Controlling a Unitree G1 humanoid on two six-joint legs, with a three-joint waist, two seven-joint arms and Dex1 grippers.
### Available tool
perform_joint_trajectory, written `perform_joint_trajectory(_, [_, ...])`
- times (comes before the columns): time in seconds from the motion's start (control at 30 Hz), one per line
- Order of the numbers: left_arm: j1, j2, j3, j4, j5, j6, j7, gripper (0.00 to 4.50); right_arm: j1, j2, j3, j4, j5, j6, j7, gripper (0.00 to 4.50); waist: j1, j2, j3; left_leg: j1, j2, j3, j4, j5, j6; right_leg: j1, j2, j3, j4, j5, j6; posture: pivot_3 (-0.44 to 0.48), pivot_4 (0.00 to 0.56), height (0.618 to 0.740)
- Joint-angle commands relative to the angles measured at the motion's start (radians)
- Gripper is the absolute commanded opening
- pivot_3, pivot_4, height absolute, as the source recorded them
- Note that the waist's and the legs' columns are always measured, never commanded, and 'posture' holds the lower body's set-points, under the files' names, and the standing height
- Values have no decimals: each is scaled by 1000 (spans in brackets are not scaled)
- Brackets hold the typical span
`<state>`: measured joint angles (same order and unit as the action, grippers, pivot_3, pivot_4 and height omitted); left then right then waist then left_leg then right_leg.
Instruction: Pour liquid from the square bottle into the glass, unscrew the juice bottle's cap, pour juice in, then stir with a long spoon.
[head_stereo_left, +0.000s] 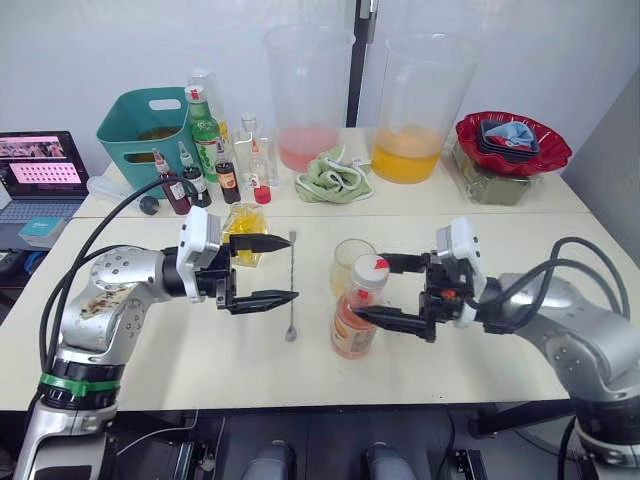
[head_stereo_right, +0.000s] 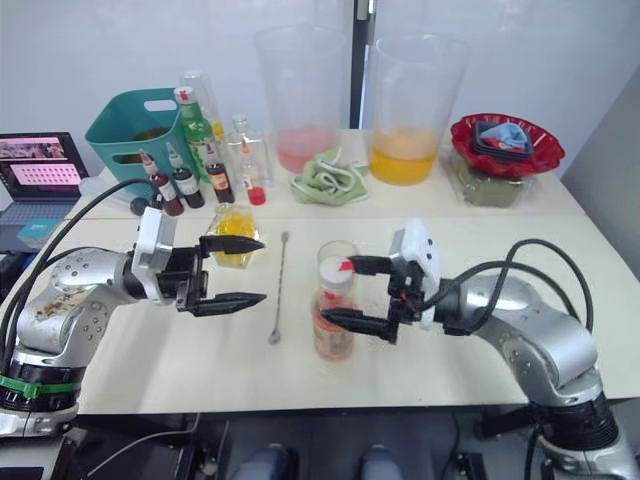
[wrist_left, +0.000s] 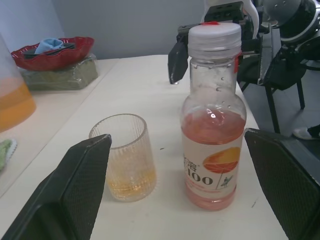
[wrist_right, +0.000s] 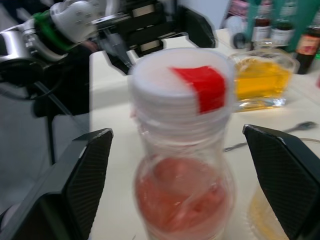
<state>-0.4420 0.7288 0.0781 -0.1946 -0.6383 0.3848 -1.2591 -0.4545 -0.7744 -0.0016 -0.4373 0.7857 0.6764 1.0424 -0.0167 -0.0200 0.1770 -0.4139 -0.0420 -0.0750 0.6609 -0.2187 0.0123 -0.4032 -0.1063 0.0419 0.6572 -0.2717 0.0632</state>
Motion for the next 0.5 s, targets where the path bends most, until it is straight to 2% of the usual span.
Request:
perform_joint_trajectory(0.03, [26, 28, 41, -72, -45, 27, 3, 4500, -45, -18, 27, 31, -22, -63, 128, 4472, -1, 0, 0, 0, 1, 0, 0, 0, 0, 0, 1, 0, 0, 0, 0, 0, 150, 740])
perform_joint_trajectory(0.2, [104, 65, 80, -163, -95, 81, 26, 4500, -175, 26, 116, 197, -109, -163, 285, 4472, -5, 0, 0, 0, 2, 1, 0, 0, 0, -1, 1, 0, 0, 0, 0, 0, 150, 740])
perform_joint_trajectory(0.47, [173, 95, 124, -237, -134, 116, 64, 4500, -287, 111, 160, 384, -190, -239, 385, 4472, 5, 0, 0, 0, 2, 1, 0, 0, 0, -1, 0, 0, 0, 1, -1, 0, 150, 740])
perform_joint_trajectory(0.5, [178, 96, 127, -242, -136, 117, 65, 4500, -291, 116, 164, 395, -197, -249, 395, 4233, 5, 0, 0, 0, 1, 1, 0, 0, 0, -1, 0, 0, 0, 1, -1, 0, 150, 740])
